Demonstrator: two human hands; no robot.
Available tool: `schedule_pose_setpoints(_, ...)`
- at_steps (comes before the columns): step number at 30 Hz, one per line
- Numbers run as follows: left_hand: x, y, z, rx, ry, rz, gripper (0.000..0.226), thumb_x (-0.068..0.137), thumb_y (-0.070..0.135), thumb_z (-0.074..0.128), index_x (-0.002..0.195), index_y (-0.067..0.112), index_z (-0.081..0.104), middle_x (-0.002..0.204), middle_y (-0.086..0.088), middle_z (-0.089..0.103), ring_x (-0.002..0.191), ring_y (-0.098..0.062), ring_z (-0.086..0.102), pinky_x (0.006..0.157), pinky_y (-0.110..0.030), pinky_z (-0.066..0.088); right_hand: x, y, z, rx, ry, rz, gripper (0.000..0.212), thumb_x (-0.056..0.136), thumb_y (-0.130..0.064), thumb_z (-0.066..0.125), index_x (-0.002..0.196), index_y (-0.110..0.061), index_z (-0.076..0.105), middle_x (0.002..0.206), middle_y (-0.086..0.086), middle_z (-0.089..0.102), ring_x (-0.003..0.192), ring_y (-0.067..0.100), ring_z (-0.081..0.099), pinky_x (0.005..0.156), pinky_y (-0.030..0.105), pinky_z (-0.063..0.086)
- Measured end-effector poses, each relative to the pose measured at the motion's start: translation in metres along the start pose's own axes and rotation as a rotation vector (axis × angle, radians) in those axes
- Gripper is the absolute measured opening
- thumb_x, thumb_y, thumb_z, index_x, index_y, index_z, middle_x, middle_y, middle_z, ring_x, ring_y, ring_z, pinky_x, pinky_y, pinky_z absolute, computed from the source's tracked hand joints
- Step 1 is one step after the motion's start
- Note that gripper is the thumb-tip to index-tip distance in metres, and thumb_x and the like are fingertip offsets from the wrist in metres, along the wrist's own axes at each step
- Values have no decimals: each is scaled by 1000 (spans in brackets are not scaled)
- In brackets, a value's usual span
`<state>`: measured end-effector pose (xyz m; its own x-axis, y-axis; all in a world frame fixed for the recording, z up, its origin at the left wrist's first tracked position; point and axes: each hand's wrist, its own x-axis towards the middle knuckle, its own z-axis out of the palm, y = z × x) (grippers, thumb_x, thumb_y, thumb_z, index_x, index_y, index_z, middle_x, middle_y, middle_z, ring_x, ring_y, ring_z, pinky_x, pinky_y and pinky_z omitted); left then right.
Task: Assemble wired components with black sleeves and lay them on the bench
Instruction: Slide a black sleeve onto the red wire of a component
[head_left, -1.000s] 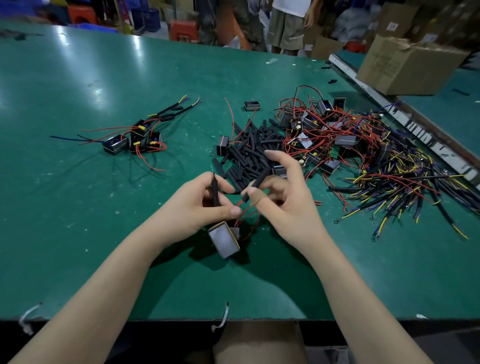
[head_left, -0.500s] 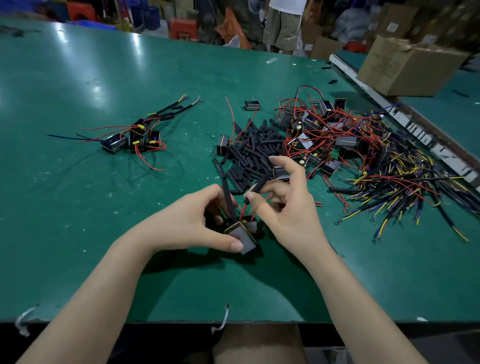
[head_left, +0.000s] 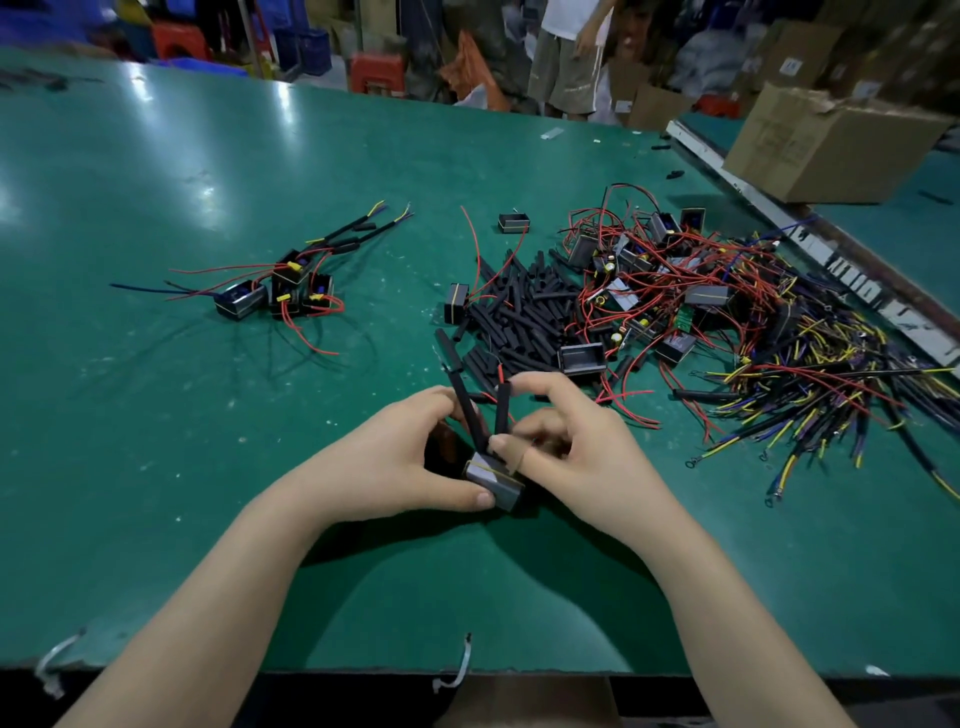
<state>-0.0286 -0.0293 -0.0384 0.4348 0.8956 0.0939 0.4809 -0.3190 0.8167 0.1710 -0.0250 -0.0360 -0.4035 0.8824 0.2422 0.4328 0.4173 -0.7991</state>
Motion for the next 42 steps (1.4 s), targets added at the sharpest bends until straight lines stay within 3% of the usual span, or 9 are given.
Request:
schedule_pose_setpoints(7, 7, 7, 11, -262, 299, 8, 25, 80, 43, 60, 89, 20, 65, 83, 9, 66, 75, 3, 56, 72, -13, 43, -4, -2, 2, 10, -47, 8, 17, 85, -17, 71, 84, -25, 56, 73, -12, 68, 62, 4, 55, 62, 20, 43)
schedule_pose_setpoints(13, 8, 9, 15, -210, 269, 49, 23, 84, 39, 56, 89, 18, 66, 84, 7, 65, 77, 0, 53, 76, -20, 44, 3, -4, -3, 143, 242, 22, 11, 93, -21, 61, 94, -31, 65, 88, -16, 64, 74, -5, 55, 69, 11, 39)
schedule_pose_setpoints(17, 10, 14, 18, -136, 197, 102, 17, 91, 28, 60, 75, 23, 60, 72, 9, 52, 68, -1, 46, 65, -22, 38, 6, -9, 0, 180, 183, 6, 10, 87, -36, 62, 93, -33, 69, 97, -13, 64, 93, -5, 57, 83, 12, 38)
schedule_pose_setpoints(20, 10, 15, 18, -90, 194, 127, 30, 92, 17, 60, 67, 31, 50, 66, 10, 43, 62, 1, 41, 61, -18, 33, 9, -8, 1, 291, 170, 119, 5, 86, -27, 69, 84, -31, 70, 88, -11, 68, 85, 3, 60, 83, 26, 44)
schedule_pose_setpoints(24, 10, 17, 19, -85, 209, 113, 15, 91, 23, 59, 81, 16, 67, 72, 12, 51, 69, 3, 48, 66, -13, 36, 9, -9, 2, 456, 230, 234, 5, 88, -22, 67, 83, -22, 68, 62, -15, 62, 56, -2, 51, 57, 12, 41)
schedule_pose_setpoints(26, 11, 16, 18, -85, 198, 104, 33, 87, 33, 56, 90, 3, 69, 77, 7, 54, 72, 1, 50, 69, -16, 38, 8, -9, 4, 460, 285, 272, 7, 88, -23, 67, 82, -22, 68, 59, -14, 59, 53, 1, 45, 55, 14, 39)
schedule_pose_setpoints(29, 13, 17, 19, -156, 193, 55, 20, 92, 27, 56, 87, 13, 69, 77, 10, 58, 73, -1, 51, 71, -18, 40, 9, -11, 5, 477, 314, 272, 7, 88, -23, 67, 81, -22, 69, 57, -14, 60, 53, 1, 47, 55, 14, 40)
schedule_pose_setpoints(36, 17, 21, 24, -412, 245, -3, 27, 99, 10, 43, 75, 15, 53, 56, 11, 52, 54, -3, 44, 54, -12, 37, 11, -13, 6, 357, 274, 155, 5, 89, -25, 66, 85, -29, 68, 74, -18, 66, 65, -2, 54, 67, 21, 47)
schedule_pose_setpoints(42, 14, 19, 20, -489, 166, -24, 25, 99, 11, 43, 78, 12, 58, 55, 8, 50, 53, -7, 41, 53, -14, 37, 8, -2, -14, -31, 575, -139, 11, 90, -20, 65, 99, -27, 67, 102, -5, 58, 87, 4, 58, 76, 22, 47)
